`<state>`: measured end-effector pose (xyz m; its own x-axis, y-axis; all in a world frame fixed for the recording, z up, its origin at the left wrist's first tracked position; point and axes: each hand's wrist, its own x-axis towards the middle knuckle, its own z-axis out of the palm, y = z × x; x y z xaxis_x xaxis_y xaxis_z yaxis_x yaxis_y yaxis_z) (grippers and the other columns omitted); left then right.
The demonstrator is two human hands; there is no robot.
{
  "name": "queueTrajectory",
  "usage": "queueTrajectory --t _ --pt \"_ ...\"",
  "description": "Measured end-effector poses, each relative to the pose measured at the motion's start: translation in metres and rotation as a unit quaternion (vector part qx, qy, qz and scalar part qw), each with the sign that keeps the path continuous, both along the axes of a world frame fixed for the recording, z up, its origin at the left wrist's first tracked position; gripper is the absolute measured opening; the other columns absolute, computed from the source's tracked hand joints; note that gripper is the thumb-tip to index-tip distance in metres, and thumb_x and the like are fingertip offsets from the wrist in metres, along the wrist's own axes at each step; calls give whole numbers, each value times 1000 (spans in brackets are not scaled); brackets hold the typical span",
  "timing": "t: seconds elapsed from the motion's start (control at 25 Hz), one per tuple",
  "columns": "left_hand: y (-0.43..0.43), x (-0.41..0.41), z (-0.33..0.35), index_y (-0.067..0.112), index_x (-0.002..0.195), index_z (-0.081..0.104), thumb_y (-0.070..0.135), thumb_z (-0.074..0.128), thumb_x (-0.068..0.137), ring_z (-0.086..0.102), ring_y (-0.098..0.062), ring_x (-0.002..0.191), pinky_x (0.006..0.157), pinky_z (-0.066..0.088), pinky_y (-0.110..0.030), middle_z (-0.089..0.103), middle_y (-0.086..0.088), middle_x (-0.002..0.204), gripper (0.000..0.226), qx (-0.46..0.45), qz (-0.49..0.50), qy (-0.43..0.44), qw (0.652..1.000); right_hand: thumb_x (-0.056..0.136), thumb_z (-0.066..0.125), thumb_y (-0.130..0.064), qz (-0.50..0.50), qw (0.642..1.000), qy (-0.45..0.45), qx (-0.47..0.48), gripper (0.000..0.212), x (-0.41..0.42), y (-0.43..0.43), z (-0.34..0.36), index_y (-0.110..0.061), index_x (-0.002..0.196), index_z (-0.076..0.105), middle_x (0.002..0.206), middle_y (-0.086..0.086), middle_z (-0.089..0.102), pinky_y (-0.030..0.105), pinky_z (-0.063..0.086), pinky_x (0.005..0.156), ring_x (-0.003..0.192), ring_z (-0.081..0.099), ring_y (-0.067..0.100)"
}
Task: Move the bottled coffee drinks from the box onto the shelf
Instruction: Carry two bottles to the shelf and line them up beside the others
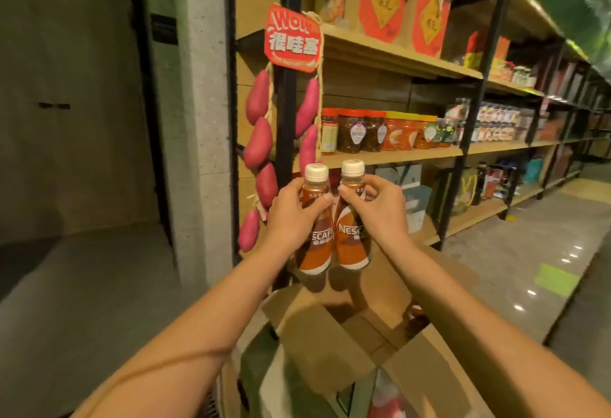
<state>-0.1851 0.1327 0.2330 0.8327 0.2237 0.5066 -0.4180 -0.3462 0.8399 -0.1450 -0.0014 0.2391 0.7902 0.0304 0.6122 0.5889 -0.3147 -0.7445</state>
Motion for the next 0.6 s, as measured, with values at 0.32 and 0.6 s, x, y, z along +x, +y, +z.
queueTrajectory --t 0.32,0.6 --pt "162 -240 13 20 112 58 30 62 86 62 -14 102 94 50 -39 65 4 105 28 30 274 6 961 80 72 -25 273 962 16 20 21 -187 194 17 -20 100 65 87 -8 66 28 55 79 84 64 6" --pt "283 -531 19 24 114 55 30 60 89 58 -9 101 89 46 -30 62 7 108 26 43 459 26 887 81 70 -29 456 889 23 35 14 -446 358 15 -28 93 62 82 -15 62 28 50 83 82 59 -1"
